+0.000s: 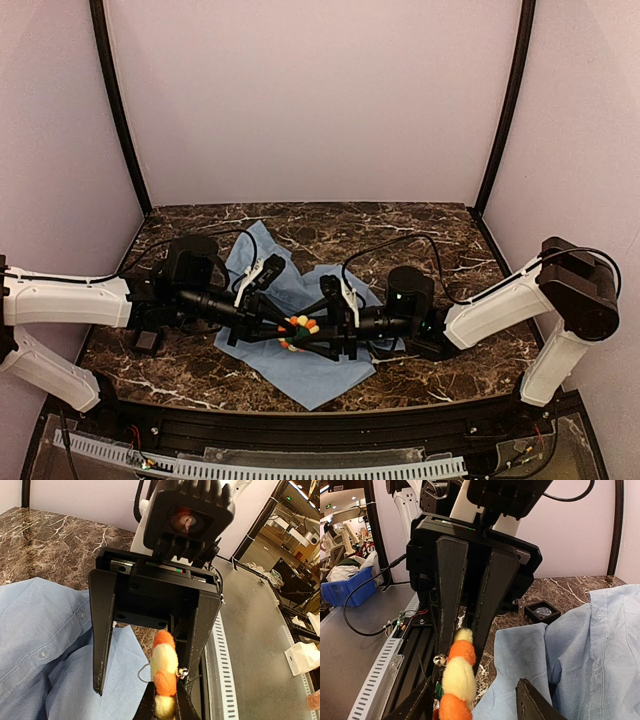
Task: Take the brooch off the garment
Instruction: Close the brooch.
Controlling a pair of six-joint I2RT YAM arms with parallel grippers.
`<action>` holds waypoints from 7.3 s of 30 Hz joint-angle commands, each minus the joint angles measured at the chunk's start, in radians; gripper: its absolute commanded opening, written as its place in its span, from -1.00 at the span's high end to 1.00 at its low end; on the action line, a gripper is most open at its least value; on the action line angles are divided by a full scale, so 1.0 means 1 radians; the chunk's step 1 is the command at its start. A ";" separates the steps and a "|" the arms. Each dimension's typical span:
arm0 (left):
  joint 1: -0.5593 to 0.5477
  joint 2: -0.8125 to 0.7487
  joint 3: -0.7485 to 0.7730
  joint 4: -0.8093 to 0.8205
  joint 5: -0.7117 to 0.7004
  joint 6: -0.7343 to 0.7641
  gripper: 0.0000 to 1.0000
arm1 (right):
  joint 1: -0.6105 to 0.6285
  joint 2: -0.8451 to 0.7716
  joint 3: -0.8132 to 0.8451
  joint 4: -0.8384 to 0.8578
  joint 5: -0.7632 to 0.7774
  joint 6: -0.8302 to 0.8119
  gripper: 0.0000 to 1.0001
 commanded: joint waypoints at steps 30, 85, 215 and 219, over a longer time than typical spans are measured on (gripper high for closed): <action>-0.004 -0.048 -0.002 0.043 0.057 0.006 0.98 | -0.031 0.043 0.004 0.080 -0.130 0.108 0.29; -0.005 -0.035 0.002 0.034 0.053 0.013 0.98 | -0.030 0.024 0.011 0.181 -0.011 0.238 0.26; -0.007 -0.039 -0.003 0.046 0.087 0.010 0.12 | -0.043 -0.119 -0.044 0.047 0.035 0.234 1.00; -0.007 -0.065 -0.016 0.061 0.057 0.011 0.29 | -0.044 -0.113 -0.037 0.040 0.018 0.233 1.00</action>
